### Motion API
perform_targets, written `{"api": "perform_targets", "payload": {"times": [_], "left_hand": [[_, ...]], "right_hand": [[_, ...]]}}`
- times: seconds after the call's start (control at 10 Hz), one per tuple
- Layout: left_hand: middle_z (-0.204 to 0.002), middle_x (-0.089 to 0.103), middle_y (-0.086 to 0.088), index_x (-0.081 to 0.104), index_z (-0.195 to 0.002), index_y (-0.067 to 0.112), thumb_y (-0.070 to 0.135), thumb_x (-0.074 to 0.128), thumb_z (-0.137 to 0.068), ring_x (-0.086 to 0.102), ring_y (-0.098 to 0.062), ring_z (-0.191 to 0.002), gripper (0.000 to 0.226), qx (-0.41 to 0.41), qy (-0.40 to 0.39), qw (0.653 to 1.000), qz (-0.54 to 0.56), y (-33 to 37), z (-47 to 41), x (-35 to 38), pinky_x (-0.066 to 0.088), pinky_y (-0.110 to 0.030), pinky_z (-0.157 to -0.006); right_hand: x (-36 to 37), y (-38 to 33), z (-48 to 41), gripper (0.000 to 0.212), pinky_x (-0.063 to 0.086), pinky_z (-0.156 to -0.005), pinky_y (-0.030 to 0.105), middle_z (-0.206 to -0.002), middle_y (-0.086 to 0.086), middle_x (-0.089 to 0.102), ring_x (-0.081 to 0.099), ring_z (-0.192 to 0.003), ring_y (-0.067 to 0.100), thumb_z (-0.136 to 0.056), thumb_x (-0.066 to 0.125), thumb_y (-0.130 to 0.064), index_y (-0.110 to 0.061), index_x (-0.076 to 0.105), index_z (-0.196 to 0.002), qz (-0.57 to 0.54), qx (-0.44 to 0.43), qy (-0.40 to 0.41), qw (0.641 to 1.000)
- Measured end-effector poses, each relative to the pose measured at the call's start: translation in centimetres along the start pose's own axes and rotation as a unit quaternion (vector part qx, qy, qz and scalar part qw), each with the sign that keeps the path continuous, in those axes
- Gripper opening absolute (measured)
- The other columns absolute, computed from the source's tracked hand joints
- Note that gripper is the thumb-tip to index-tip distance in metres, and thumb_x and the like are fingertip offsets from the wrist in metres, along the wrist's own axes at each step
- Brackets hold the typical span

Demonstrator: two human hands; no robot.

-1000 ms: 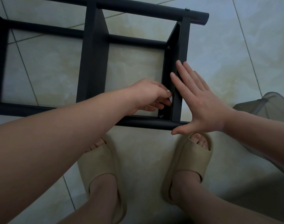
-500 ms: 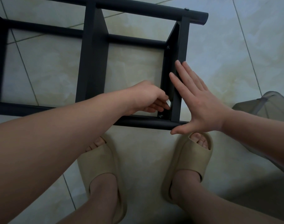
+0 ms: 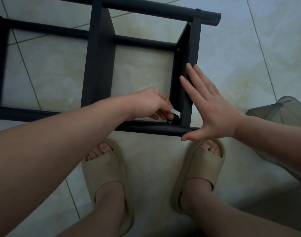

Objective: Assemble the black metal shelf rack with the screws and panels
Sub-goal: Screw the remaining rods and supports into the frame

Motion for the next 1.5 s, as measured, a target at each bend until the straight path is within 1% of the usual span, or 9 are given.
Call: {"api": "perform_targets", "payload": {"times": [0.4, 0.6, 0.8, 0.9, 1.0, 1.1, 1.2, 1.3, 1.5], "left_hand": [[-0.084, 0.074, 0.007, 0.065, -0.086, 0.019, 0.007, 0.056, -0.098, 0.065, -0.003, -0.08, 0.019, 0.021, -0.027, 0.996, -0.087, -0.1, 0.4, 0.0, 0.049, -0.024, -0.079], [-0.088, 0.073, 0.003, 0.069, -0.082, 0.021, 0.008, 0.061, -0.095, 0.06, -0.013, -0.082, 0.02, 0.033, -0.034, 0.989, -0.143, -0.1, 0.6, 0.2, 0.049, -0.036, -0.086], [-0.058, 0.062, 0.019, 0.066, -0.081, 0.026, 0.014, 0.063, -0.094, 0.055, 0.004, -0.055, 0.018, 0.031, -0.045, 0.982, -0.181, -0.5, 0.4, 0.4, 0.041, -0.024, -0.065], [-0.057, 0.062, 0.022, 0.066, -0.082, 0.027, 0.015, 0.064, -0.094, 0.054, 0.007, -0.054, 0.017, 0.034, -0.047, 0.981, -0.187, -0.5, 0.3, 0.5, 0.041, -0.023, -0.064], [-0.059, 0.064, 0.022, 0.068, -0.081, 0.028, 0.016, 0.065, -0.093, 0.055, 0.007, -0.055, 0.017, 0.037, -0.031, 0.982, -0.183, -0.4, 0.2, 0.2, 0.041, -0.02, -0.062], [-0.074, 0.072, 0.015, 0.071, -0.082, 0.032, 0.018, 0.07, -0.09, 0.064, 0.0, -0.071, 0.016, 0.042, -0.003, 0.982, -0.186, -0.2, 0.2, -0.4, 0.049, -0.021, -0.072], [-0.078, 0.074, 0.017, 0.073, -0.09, 0.034, 0.022, 0.073, -0.088, 0.065, 0.007, -0.075, 0.012, 0.053, 0.024, 0.977, -0.206, 0.3, 0.4, -1.1, 0.045, -0.007, -0.066], [-0.081, 0.075, 0.014, 0.075, -0.092, 0.03, 0.021, 0.074, -0.087, 0.065, 0.005, -0.078, 0.01, 0.069, 0.04, 0.973, -0.219, 1.0, 0.4, -1.4, 0.048, -0.007, -0.067], [-0.088, 0.07, 0.006, 0.069, -0.084, 0.028, 0.013, 0.068, -0.091, 0.064, -0.005, -0.082, 0.017, 0.056, 0.04, 0.992, -0.104, 1.4, 0.3, -0.9, 0.055, -0.024, -0.076]], "right_hand": [[0.0, 0.0, 0.0, 0.133, 0.014, -0.124, 0.061, -0.169, 0.02, -0.008, -0.011, -0.157, 0.035, -0.073, 0.049, -0.093, -0.005, 0.005, -0.162, 0.003, 0.002, -0.005, 1.0], [0.0, 0.0, 0.0, 0.134, 0.013, -0.125, 0.06, -0.169, 0.019, -0.007, -0.011, -0.157, 0.035, -0.072, 0.052, -0.092, -0.005, 0.006, -0.162, 0.001, 0.005, -0.006, 1.0], [0.0, 0.0, 0.0, 0.133, 0.013, -0.124, 0.06, -0.169, 0.019, -0.007, -0.011, -0.157, 0.034, -0.072, 0.053, -0.092, -0.005, 0.006, -0.162, -0.002, 0.004, -0.004, 1.0], [0.0, 0.0, 0.0, 0.133, 0.012, -0.125, 0.059, -0.17, 0.019, -0.008, -0.011, -0.157, 0.034, -0.072, 0.054, -0.091, -0.006, 0.005, -0.162, -0.003, 0.005, -0.004, 1.0], [0.1, 0.1, 0.0, 0.133, 0.011, -0.125, 0.058, -0.17, 0.018, -0.008, -0.012, -0.157, 0.033, -0.072, 0.053, -0.091, -0.006, 0.005, -0.163, -0.005, 0.006, -0.006, 1.0], [0.1, 0.1, 0.0, 0.133, 0.012, -0.125, 0.059, -0.17, 0.017, -0.009, -0.012, -0.157, 0.033, -0.071, 0.053, -0.092, -0.007, 0.005, -0.163, -0.009, 0.008, -0.006, 1.0], [0.1, 0.1, 0.0, 0.133, 0.013, -0.125, 0.06, -0.17, 0.017, -0.008, -0.012, -0.157, 0.033, -0.071, 0.054, -0.091, -0.008, 0.005, -0.163, -0.011, 0.008, -0.004, 1.0], [0.2, 0.1, 0.0, 0.133, 0.013, -0.124, 0.06, -0.17, 0.017, -0.008, -0.011, -0.157, 0.033, -0.072, 0.052, -0.093, -0.008, 0.004, -0.163, -0.01, 0.004, -0.001, 1.0], [0.2, 0.1, 0.0, 0.132, 0.015, -0.123, 0.062, -0.17, 0.018, -0.007, -0.01, -0.157, 0.035, -0.073, 0.05, -0.093, -0.008, 0.004, -0.163, -0.003, -0.001, 0.003, 1.0]]}}
Point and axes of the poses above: each hand's wrist, its own z-axis away from the middle knuckle, its own x-axis out of the palm, y = z × x, the point moved 7 cm from there along -z, towards the middle knuckle
